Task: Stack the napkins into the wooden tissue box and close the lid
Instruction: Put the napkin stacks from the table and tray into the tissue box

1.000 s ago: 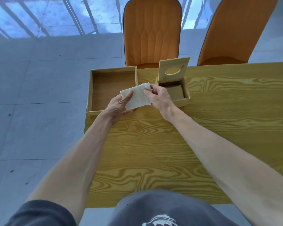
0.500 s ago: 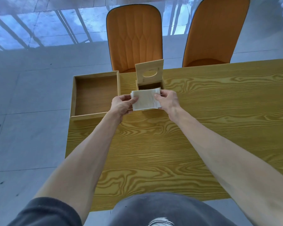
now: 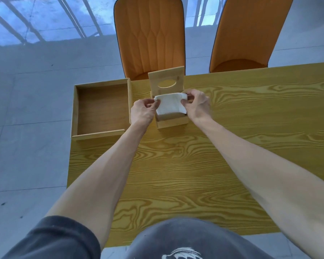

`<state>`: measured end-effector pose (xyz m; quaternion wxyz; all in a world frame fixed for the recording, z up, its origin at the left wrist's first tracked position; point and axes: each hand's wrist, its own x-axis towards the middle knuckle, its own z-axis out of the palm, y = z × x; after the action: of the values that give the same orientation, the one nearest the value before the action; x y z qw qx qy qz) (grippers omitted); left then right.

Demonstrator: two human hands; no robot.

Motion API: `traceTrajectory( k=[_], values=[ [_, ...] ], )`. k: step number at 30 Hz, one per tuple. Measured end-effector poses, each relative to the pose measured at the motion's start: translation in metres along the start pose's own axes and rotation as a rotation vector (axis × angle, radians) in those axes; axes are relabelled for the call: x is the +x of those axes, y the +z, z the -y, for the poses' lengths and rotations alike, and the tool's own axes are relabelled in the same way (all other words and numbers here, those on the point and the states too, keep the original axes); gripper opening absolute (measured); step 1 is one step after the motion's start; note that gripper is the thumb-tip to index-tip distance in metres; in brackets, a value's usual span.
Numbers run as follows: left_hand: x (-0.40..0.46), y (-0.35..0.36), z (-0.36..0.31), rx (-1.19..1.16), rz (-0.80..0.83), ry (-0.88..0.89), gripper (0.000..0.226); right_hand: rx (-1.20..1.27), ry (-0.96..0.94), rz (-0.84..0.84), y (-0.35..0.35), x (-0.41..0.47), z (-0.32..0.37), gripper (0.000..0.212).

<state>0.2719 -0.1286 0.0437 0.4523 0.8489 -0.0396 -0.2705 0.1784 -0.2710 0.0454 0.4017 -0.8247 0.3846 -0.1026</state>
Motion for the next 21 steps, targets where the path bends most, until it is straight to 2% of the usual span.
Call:
traceTrajectory(
  k=[6, 10, 14, 21],
  values=[
    [0.000, -0.003, 0.012, 0.382, -0.020, 0.163, 0.040, -0.369, -0.145, 0.027, 0.013, 0.000, -0.010, 0.029],
    [0.001, 0.001, 0.013, 0.522, -0.075, 0.238, 0.050, -0.474, -0.214, 0.034, 0.014, 0.003, -0.010, 0.027],
    [0.000, 0.007, 0.010, 0.528, -0.153, 0.217, 0.044, -0.563, -0.254, 0.051, 0.015, 0.011, -0.007, 0.024],
    [0.005, 0.011, 0.012, 0.359, -0.227, 0.133, 0.024, -0.598, -0.266, 0.004, 0.022, 0.015, -0.010, 0.021]
  ],
)
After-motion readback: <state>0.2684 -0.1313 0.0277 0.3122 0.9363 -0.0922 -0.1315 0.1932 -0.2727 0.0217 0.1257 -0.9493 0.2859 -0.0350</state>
